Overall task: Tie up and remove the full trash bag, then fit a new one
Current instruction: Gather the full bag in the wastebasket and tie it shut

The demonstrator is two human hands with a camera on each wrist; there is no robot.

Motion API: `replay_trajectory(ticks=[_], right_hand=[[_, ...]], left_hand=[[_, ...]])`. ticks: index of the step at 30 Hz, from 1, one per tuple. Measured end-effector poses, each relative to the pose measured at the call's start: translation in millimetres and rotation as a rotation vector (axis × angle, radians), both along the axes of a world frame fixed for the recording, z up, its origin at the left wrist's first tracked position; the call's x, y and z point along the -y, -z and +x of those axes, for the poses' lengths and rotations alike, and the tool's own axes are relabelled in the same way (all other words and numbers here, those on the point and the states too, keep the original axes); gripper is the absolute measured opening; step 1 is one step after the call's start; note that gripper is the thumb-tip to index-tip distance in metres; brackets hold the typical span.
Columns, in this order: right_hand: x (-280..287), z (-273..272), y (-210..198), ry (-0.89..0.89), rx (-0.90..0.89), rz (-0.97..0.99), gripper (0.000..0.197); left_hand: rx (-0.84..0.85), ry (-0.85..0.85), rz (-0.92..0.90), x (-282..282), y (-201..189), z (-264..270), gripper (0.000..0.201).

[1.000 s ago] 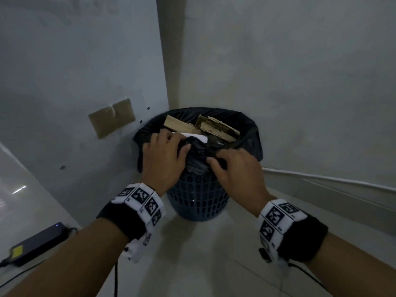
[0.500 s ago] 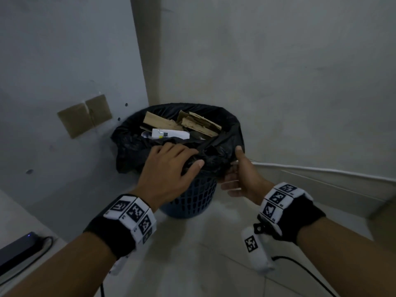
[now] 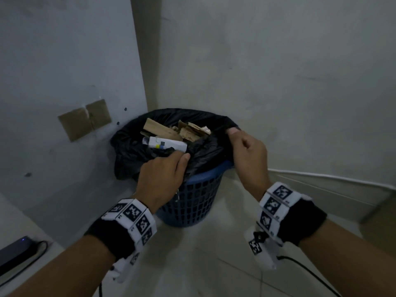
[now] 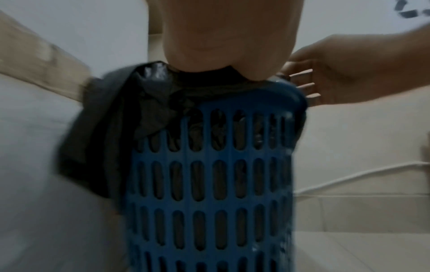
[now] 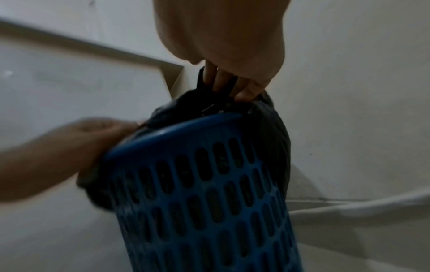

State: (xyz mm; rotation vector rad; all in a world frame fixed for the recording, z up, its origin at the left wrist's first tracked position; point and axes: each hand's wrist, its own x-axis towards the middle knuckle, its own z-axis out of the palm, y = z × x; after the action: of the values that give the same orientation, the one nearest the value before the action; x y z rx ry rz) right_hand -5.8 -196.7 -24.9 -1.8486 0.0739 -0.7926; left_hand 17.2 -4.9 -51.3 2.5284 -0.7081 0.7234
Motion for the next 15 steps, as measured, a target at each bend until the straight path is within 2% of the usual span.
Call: replay_trajectory(ticks=[1, 3, 5, 7, 10, 12, 13, 15], right_hand=[[-5.4, -3.5, 4.8, -0.045, -0.020, -0.122, 0.028], [-12.9, -8.2, 15.7, -0.064, -0.052, -0.439, 0.045], [-20.3, -9.6, 25.9, -0.001, -0.029, -0.737, 0.049], [-28.1, -9.9, 34.1, 0.078, 0.024, -0.875, 0.054], [-38.8, -9.7, 39.1, 0.148, 0.027, -0.866, 0.048], [-40.8, -7.6, 37.9, 0.138, 0.041, -0.835, 0.041], [-39.4, -7.4, 36.0, 0.074, 0.078, -0.768, 0.036], [-33.5, -11.2, 26.7, -0.091, 0.169, -0.514, 0.027]], left_hand=[[0.000, 0.010, -0.024, -6.6, -1.0, 1.4, 0.050], [-0.016, 0.015, -0.066, -20.4, -3.3, 4.2, 0.051], [-0.024, -0.004, -0.088, -32.8, -6.9, 5.6, 0.053], [0.038, -0.030, -0.062, -41.4, -11.5, 5.9, 0.049], [0.163, -0.034, -0.035, -42.7, -19.6, 2.6, 0.030], [0.222, -0.019, -0.031, -34.9, -23.7, -3.1, 0.024], [0.230, -0.005, -0.027, -28.1, -24.5, -6.4, 0.024], [0.210, 0.029, 0.013, -10.8, -25.9, -13.6, 0.028]])
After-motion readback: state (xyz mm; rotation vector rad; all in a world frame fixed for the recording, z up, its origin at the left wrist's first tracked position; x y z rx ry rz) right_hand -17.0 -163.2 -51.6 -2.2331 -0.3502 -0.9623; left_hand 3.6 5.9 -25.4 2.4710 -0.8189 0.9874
